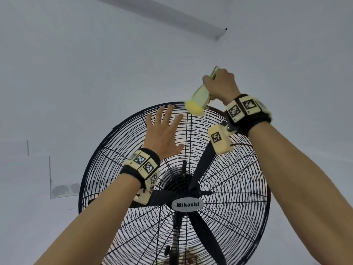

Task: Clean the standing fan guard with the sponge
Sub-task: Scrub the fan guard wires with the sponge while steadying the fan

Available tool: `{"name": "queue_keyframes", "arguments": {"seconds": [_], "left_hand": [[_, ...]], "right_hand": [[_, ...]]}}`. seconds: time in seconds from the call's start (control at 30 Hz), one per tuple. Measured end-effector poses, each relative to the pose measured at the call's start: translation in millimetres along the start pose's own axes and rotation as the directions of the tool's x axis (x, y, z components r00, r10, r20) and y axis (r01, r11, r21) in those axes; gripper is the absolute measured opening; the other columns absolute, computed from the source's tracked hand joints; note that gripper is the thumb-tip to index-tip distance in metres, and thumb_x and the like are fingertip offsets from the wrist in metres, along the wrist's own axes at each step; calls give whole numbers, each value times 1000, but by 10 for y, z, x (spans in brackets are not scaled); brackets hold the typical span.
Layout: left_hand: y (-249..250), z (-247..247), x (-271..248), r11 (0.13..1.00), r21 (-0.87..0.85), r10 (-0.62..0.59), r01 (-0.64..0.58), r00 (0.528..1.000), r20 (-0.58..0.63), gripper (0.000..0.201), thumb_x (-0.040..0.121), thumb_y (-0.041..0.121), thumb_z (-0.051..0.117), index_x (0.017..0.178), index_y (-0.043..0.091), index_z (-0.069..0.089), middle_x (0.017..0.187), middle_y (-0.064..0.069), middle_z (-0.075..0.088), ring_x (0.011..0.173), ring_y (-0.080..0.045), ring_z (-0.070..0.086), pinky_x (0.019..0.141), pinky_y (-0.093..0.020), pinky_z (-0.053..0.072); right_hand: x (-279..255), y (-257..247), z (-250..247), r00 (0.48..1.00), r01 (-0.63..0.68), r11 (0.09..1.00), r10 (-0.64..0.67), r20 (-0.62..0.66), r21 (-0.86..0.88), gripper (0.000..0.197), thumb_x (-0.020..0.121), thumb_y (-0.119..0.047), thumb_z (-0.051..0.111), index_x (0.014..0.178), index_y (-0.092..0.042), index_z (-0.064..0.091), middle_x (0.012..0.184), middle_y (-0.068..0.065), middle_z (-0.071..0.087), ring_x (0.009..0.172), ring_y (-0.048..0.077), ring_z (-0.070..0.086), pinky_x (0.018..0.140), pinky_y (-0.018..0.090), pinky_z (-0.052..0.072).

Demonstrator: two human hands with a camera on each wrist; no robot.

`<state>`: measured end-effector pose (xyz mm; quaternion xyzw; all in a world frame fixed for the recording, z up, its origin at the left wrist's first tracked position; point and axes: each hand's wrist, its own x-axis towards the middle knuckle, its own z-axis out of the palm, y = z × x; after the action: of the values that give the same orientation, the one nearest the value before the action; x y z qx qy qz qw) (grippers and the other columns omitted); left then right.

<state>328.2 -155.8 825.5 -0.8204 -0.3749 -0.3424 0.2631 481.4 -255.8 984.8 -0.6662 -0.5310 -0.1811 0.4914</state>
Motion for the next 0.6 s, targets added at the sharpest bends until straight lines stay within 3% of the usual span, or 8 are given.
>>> {"name": "queue_keyframes", "arguments": {"seconds": [0.1,0.17,0.27,0.37,0.4,0.47,0.5,0.6], "left_hand": [[31,1,9,1000,-5,2,-2,1000,-12,100,83,72,61,162,33,16,174,-6,1,159,-36,3,123,-66,14],[21,2,10,1000,5,-2,2,1000,-12,99,83,73,60,162,33,15,174,-5,1,160,-36,2,123,-66,14],[1,18,2,1000,9,-4,4,1000,-18,100,84,75,58,162,33,14,174,-6,0,160,-36,1,123,-66,13],[16,11,-1,1000,14,-3,3,1000,-11,100,83,75,58,163,33,14,175,-6,0,160,-36,1,124,-66,12],[28,6,2,1000,17,-2,2,1000,-5,100,83,75,58,163,33,14,175,-6,0,160,-37,1,124,-66,12],[47,1,8,1000,13,-5,5,1000,-3,100,83,74,59,163,33,16,174,-6,1,160,-37,2,124,-66,13],[50,3,7,1000,9,-7,7,1000,-8,100,83,74,60,162,32,17,174,-6,2,160,-37,2,123,-66,13],[27,9,3,1000,13,-16,16,1000,-6,100,82,74,61,162,31,17,174,-6,2,159,-37,2,123,-66,13]], "right_hand": [[-146,-7,92,997,3,1000,-3,-83,5,41,110,-30,44,130,5,50,123,25,62,116,39,58,80,32,39],[-217,77,188,995,6,1000,-5,-99,16,42,110,-30,43,135,4,46,124,25,63,114,39,59,69,28,36],[-249,163,146,997,22,1000,-20,-71,21,41,108,-28,47,130,7,51,123,24,62,121,39,52,81,33,38],[-275,146,56,995,32,998,-27,-92,54,42,106,-32,50,124,5,56,123,20,62,123,36,48,79,28,30],[-297,145,77,991,48,995,-37,-130,86,41,107,-34,50,123,3,57,118,19,65,120,36,51,82,28,35],[-411,154,168,978,86,987,-57,-201,137,40,107,-39,50,122,-3,59,99,16,72,107,38,62,88,36,50],[-504,181,234,975,96,985,-65,-212,142,38,107,-39,51,122,-5,59,92,14,73,99,39,65,86,40,52],[-826,321,371,971,119,979,-80,-225,166,28,103,-34,57,118,-11,62,91,7,74,92,34,67,81,34,52]]}}
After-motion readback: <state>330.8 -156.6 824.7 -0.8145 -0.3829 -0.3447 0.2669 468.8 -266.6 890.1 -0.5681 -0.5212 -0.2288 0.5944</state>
